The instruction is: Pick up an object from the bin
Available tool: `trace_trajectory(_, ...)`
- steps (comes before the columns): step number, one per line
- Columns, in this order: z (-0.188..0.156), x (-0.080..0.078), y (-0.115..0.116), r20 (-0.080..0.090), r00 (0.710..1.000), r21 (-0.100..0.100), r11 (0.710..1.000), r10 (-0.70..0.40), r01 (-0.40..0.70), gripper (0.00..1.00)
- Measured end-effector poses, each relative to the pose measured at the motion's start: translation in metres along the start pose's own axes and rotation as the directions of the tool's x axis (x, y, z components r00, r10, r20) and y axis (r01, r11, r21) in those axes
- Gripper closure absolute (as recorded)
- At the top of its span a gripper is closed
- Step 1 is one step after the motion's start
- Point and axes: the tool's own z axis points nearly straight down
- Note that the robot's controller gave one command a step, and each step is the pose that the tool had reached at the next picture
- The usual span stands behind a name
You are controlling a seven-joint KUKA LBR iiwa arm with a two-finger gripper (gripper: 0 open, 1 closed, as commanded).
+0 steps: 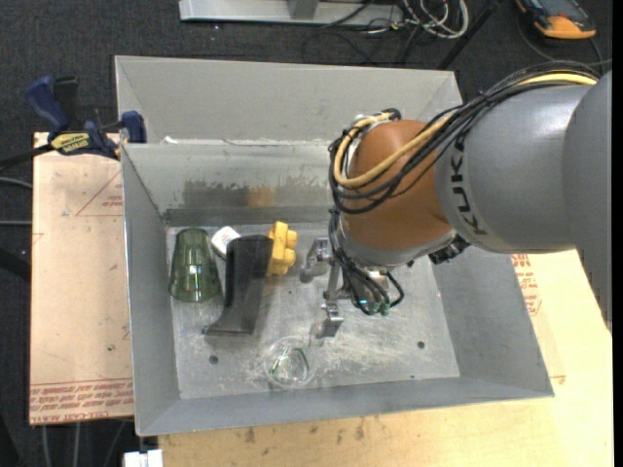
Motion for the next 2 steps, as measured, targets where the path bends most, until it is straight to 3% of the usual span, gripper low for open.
trace_trajectory(1,-0.004,-0.002,0.000,0.008,1.000,-0.001,1.000,0.002,-0.002,0.00)
trace_trajectory(2,0.055,0.033,0.038,0.006,0.950,0.001,0.950,-0.314,0.314,1.00)
